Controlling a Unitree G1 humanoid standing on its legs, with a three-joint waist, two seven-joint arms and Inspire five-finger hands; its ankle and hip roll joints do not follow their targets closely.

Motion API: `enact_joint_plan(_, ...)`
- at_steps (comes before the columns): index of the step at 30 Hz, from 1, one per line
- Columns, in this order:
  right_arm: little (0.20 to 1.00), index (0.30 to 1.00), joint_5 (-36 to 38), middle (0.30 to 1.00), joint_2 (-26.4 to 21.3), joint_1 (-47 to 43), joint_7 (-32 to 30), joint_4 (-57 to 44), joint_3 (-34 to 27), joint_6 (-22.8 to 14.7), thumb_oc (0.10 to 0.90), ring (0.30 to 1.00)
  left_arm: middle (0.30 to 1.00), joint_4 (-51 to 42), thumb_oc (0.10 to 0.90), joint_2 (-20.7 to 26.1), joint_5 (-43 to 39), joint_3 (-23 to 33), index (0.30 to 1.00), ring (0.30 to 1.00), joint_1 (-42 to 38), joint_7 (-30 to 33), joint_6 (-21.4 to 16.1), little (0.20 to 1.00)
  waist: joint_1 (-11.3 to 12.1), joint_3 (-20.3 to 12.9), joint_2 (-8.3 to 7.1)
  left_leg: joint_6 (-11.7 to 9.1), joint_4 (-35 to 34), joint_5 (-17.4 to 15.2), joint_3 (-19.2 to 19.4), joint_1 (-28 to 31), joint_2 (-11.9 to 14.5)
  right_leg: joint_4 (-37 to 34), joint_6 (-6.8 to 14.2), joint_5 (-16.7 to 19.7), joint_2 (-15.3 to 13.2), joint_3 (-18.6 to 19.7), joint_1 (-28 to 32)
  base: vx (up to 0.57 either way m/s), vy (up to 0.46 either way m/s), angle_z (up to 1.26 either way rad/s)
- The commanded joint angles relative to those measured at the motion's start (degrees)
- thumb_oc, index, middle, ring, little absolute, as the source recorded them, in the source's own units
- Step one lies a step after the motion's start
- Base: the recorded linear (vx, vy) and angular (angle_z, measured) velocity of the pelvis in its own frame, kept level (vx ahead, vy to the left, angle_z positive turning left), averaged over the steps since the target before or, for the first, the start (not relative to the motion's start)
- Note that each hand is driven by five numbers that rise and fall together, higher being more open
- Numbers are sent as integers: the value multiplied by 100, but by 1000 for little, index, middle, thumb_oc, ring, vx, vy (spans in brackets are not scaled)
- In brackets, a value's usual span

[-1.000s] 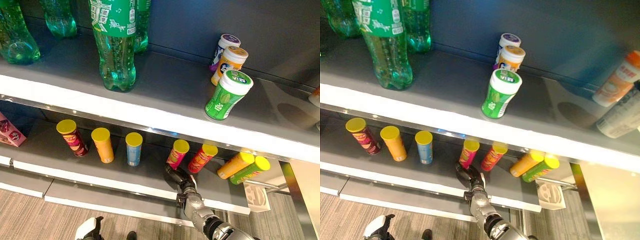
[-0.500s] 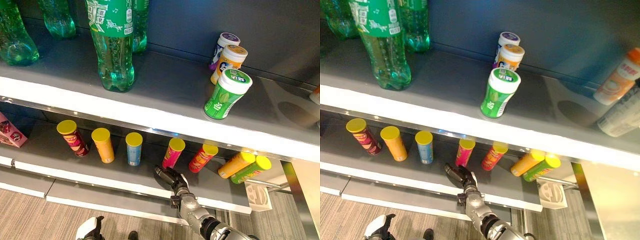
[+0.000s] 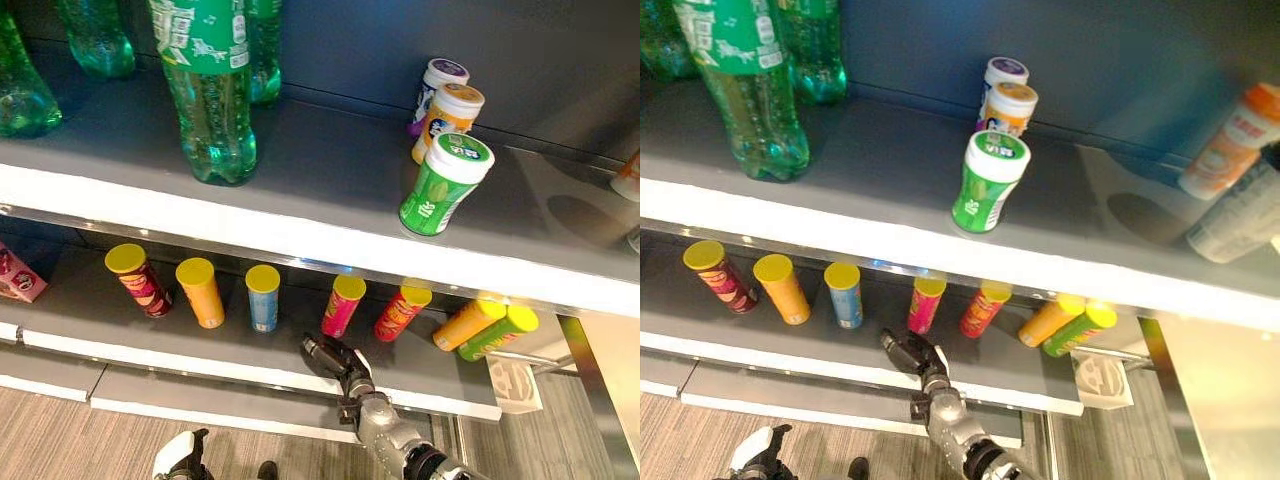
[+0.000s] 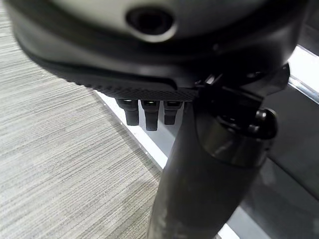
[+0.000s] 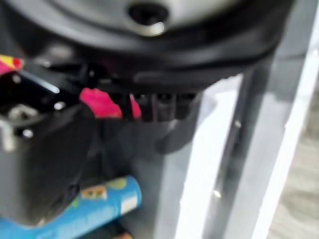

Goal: Put the goods on the table back onto the shelves and tidy them up.

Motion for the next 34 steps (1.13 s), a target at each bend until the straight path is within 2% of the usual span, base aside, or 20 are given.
enact_joint_plan(1,900,900,-98,900,133,-326,179,-858,-113,-290,800,900,900,313,800,210,-80,64,900,900,-222,236,25,900,-47,-8,-334,-69,-6,-508,74,-61,-49,-436,453,2169,-713,294,-115,-23,-10,-16)
enact_joint_plan(6,900,900,-130,900,-205,-162,303,-1521,-38,-236,800,900,900,286,800,222,-37,168,900,900,-98,162,68,900,-155,-46,-355,-102,-6,-521,130,-27,-14,-439,453,2124,-671,345,-109,-17,-17,-13)
enact_joint_plan(10,900,900,-128,900,-838,216,458,-2447,-132,-196,800,900,900,259,800,254,-16,372,900,900,85,112,80,900,-289,-78,-359,-134,-6,-525,209,13,21,-427,453,2064,-619,421,-118,-26,-14,-7)
enact_joint_plan(12,900,900,-200,900,-1425,562,539,-3026,-431,-197,800,900,900,234,800,252,-27,495,900,900,193,76,69,900,-418,-107,-362,-155,-6,-527,261,35,38,-421,453,2038,-598,455,-129,-35,-11,-17)
enact_joint_plan(13,900,900,-199,900,-1444,578,537,-3049,-433,-187,800,900,900,232,800,244,-27,490,900,900,198,76,70,900,-413,-112,-353,-155,-6,-528,263,36,39,-420,453,2037,-597,457,-130,-33,-8,-15)
enact_joint_plan(15,900,900,-535,900,-2152,1221,611,-3580,-1004,-201,800,900,900,187,800,192,-118,646,900,900,340,-33,-12,900,-540,-127,-342,-188,-6,-552,326,89,75,-401,453,2015,-558,513,-119,-28,-14,-11)
enact_joint_plan(16,900,900,-644,900,-2302,1472,607,-3662,-1155,-191,800,900,900,167,800,164,-127,648,900,900,376,-54,-40,900,-581,-156,-352,-182,-6,-531,330,69,54,-404,453,2024,-575,510,-136,-26,-18,-18)
enact_joint_plan(17,900,900,-1147,900,-2682,2634,675,-3414,-2017,-129,800,900,900,-71,800,89,-340,618,900,900,496,-296,-251,900,-764,-234,-294,-209,-6,-567,375,131,83,-390,453,1976,-529,541,-106,-31,-6,-18)
enact_joint_plan(19,900,900,-1149,900,-2680,2643,677,-3418,-2026,-128,800,900,900,-74,800,92,-342,609,900,900,496,-297,-250,900,-769,-257,-310,-199,-6,-542,369,97,59,-395,453,1992,-553,537,-133,-8,-3,-6)
enact_joint_plan(20,900,900,-1205,900,-2666,2840,696,-3203,-2174,-108,800,900,900,-76,800,52,-212,484,900,900,493,-346,-266,900,-813,-283,-298,-202,-6,-549,377,111,58,-395,453,1977,-544,549,-119,1,3,-14)
enact_joint_plan(22,900,900,-1295,900,-2316,3147,752,-1736,-2634,1,800,900,900,31,800,-97,-313,349,900,900,539,-723,-380,900,-919,-352,-242,-212,-6,-577,400,163,77,-380,453,1936,-518,586,-93,-5,12,-19)
enact_joint_plan(23,900,900,-1297,900,-2304,3132,758,-1715,-2637,-13,800,900,900,33,800,-91,-315,347,900,900,530,-724,-381,900,-926,-363,-262,-203,-6,-554,396,134,55,-385,453,1952,-540,583,-116,-14,0,-6)
enact_joint_plan(24,900,900,-1052,900,-1762,2955,817,59,-2895,101,800,900,900,191,800,-175,-683,420,900,900,376,-941,-467,900,-962,-430,-259,-193,-6,-559,380,156,57,-403,453,1971,-547,601,-112,4,-25,-16)
enact_joint_plan(25,900,900,-9,900,-1251,2754,968,1556,-3406,203,800,900,900,500,800,-331,-1114,532,900,900,254,-1126,-510,900,-998,-511,-238,-186,-6,-583,369,217,70,-417,453,2015,-541,634,-82,3,-27,-30)
enact_joint_plan(26,900,900,242,900,-1130,2667,1020,2173,-3650,234,800,900,900,579,800,-372,-1255,564,900,900,224,-1231,-535,900,-1008,-532,-237,-177,-6,-568,360,204,52,-424,453,2025,-559,638,-89,6,-16,-15)
enact_joint_plan(27,900,900,242,900,-1129,2665,1021,2175,-3650,233,800,900,900,580,800,-371,-1255,565,900,900,223,-1231,-535,900,-1010,-536,-239,-176,-6,-566,359,198,50,-423,453,2025,-562,637,-95,0,0,0)
enact_joint_plan(30,900,900,1025,900,-795,2306,1385,3634,-4371,596,800,900,900,729,800,-560,-1758,484,900,900,82,-1869,-555,900,-1065,-660,-114,-150,-6,-592,321,239,6,-427,453,2030,-572,652,-40,11,16,-3)
enact_joint_plan(34,900,900,983,900,-784,2116,1479,3737,-4465,651,800,900,900,810,800,-552,-1893,542,900,900,38,-2063,-486,900,-1091,-690,-49,-133,-6,-588,331,246,-10,-406,453,2020,-583,668,-25,-4,9,0)
